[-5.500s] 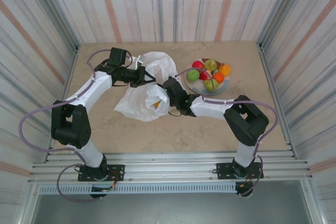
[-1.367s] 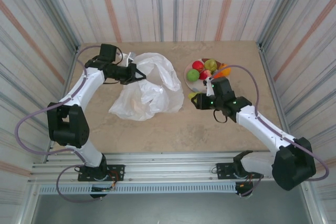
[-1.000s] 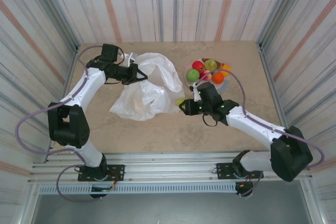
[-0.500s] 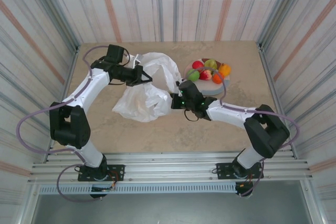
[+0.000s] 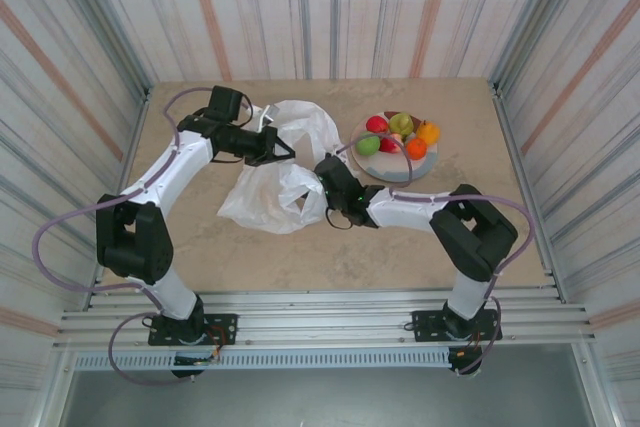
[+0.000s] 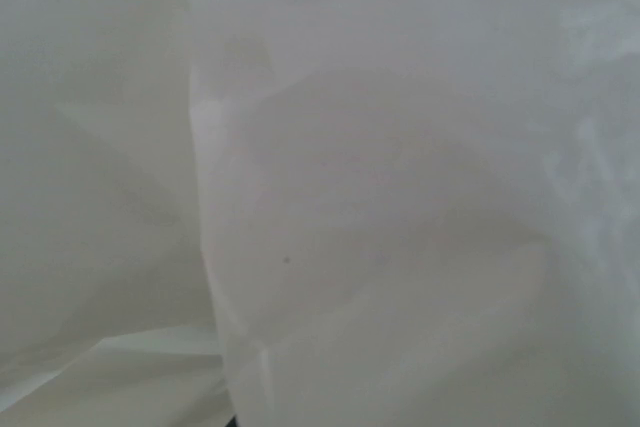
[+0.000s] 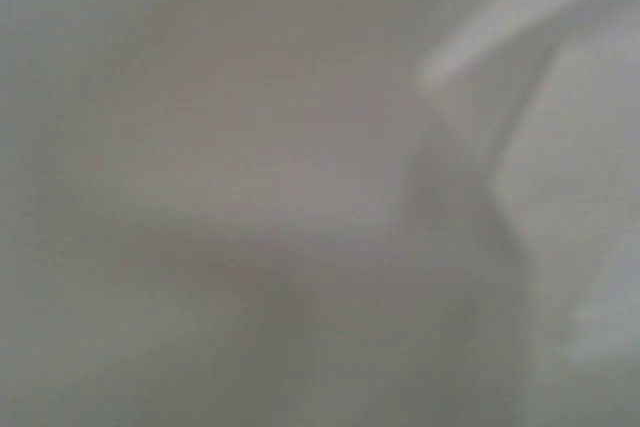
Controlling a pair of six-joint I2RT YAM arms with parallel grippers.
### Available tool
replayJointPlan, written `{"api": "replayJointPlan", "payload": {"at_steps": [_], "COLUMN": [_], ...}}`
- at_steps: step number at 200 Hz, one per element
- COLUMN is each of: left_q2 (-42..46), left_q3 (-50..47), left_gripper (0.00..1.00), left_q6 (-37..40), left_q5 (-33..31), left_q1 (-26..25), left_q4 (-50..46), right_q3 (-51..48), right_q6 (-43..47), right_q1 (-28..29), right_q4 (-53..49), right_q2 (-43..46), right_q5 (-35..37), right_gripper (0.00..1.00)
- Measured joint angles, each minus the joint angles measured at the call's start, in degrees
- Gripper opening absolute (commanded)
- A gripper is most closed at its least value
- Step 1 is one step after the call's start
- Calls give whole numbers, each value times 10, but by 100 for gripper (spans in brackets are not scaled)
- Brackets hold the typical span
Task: Place the fruits into the plastic bag
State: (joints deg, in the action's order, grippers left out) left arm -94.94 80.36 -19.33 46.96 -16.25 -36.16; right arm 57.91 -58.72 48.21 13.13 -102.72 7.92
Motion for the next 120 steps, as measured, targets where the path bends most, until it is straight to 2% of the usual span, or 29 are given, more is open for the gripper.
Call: {"api": "replayJointPlan", "payload": {"at_steps": [59, 120], "left_q2": [0, 0], "left_q3": [0, 0], "left_gripper": [0, 0], "left_q6": [0, 0], "left_q5": [0, 0], "left_q1": [0, 0], "left_q4": [0, 2], "right_q3": [61, 100], "right_q6": [-54, -58], "right_q1": [6, 5], "right_q4": [11, 13], "right_q2": [-41, -70], "right_q5": [18, 6], "right_gripper": [69, 77]}}
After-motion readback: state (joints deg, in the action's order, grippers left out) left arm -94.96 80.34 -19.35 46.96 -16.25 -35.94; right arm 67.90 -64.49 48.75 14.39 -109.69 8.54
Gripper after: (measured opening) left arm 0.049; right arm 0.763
